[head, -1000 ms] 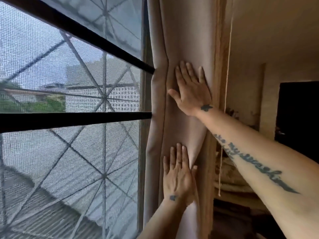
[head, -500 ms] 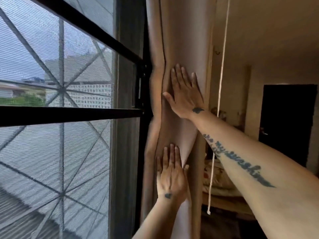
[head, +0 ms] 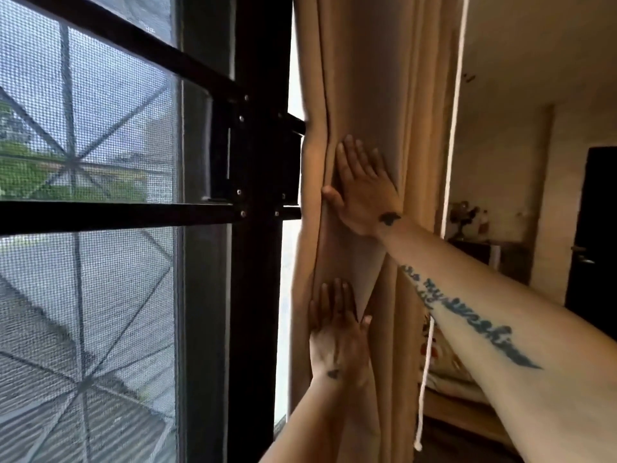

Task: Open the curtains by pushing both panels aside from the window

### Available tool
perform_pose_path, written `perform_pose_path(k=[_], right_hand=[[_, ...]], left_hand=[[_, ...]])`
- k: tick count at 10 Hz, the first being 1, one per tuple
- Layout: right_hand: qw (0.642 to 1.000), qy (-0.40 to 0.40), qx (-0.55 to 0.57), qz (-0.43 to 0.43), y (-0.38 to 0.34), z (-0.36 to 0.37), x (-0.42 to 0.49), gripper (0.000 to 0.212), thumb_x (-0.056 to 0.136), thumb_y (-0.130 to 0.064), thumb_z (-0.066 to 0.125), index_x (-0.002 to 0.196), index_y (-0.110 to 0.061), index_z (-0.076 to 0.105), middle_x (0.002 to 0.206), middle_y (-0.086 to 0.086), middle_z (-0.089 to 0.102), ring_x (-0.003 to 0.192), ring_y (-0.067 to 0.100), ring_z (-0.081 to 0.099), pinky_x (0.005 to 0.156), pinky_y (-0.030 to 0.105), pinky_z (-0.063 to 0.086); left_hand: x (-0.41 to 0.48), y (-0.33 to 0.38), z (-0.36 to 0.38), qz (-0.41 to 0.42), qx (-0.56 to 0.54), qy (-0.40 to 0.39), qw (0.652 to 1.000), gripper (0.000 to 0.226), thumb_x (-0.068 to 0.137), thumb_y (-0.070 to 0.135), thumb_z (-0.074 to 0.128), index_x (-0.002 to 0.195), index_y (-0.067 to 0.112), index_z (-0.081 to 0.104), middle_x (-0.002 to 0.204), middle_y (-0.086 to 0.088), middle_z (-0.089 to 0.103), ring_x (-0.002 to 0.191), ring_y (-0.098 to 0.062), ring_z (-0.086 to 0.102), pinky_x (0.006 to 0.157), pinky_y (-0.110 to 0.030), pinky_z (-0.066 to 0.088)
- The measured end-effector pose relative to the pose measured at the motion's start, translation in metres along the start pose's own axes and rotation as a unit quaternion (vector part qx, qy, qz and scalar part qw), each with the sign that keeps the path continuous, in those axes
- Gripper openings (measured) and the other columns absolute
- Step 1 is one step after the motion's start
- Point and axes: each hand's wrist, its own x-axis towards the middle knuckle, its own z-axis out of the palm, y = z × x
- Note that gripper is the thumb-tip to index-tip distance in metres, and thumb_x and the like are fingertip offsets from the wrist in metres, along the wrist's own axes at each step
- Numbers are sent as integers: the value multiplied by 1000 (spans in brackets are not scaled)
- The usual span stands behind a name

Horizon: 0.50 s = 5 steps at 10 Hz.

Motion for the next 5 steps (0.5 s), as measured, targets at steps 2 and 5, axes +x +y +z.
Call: perform_pose_path(k=[2, 5], right_hand=[[1000, 3, 13, -11, -9, -8, -9, 74, 86, -58, 12, 141, -10, -5, 156, 10, -3, 143, 21, -6, 115, 37, -8], [996, -12, 88, 6, -43, -69, -71, 69, 91, -50, 24, 141, -11, -2, 156, 10, -3, 143, 21, -5, 117, 39, -1]], left_hand=[[-14, -1, -7, -4, 12, -44, 999, 63, 76, 41, 34, 113, 5, 69, 115, -10, 72, 109, -26, 67, 108, -32, 9], [-119, -23, -70, 47, -25, -53, 997, 108, 69, 68, -22, 151, 8, 16, 161, -8, 10, 149, -24, 4, 116, -30, -12]])
